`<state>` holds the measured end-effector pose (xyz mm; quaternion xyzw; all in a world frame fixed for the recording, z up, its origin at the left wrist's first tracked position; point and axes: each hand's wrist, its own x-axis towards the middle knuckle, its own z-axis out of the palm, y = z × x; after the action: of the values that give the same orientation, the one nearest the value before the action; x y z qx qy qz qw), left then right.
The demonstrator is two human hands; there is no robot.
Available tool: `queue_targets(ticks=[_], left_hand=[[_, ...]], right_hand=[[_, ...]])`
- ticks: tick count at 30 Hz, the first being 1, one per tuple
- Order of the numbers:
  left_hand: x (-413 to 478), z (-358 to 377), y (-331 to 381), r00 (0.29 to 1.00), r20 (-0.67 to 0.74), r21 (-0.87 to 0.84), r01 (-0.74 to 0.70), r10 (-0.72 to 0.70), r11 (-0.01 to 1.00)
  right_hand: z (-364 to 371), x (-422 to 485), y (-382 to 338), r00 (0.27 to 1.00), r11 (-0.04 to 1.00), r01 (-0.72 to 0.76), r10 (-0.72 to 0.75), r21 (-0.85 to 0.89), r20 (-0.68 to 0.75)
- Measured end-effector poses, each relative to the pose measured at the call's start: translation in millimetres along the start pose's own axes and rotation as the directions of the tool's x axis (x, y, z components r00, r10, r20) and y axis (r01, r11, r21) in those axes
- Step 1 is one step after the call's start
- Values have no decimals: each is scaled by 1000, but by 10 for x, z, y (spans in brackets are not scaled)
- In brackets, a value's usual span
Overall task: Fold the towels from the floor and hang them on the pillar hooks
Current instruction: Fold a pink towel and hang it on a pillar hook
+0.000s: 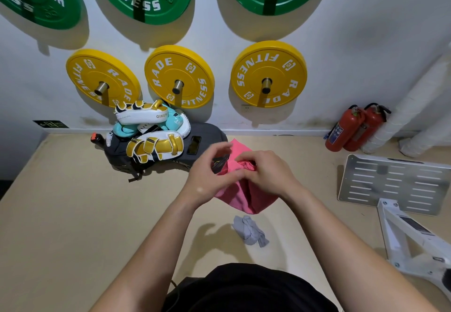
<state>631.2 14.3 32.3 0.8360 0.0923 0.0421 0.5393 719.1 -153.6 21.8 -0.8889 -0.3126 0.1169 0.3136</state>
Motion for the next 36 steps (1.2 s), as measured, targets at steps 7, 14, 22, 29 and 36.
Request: queue_targets(ticks=[7,14,22,29,36], left_hand=[[98,50,-177,993,-117,47,30,-24,998],[151,-2,-277,942,-319,88,142,-107,986],[70,-353,-443,774,-598,20,274,-208,961],[69,-357,-558,720,-629,27,397,-294,917],[72,-15,-491,754,-558,-59,382,-348,922]], right_hand=[[46,12,63,999,967,41,-32,250,-41],[-4,30,286,985,920,-109,150,375,-84],[78,-18,804,806,801,-295,501,520,-315],[215,-151,721,741,799,-283,533,530,-409],[344,-229,463,762,789,-286,531,543,-371]])
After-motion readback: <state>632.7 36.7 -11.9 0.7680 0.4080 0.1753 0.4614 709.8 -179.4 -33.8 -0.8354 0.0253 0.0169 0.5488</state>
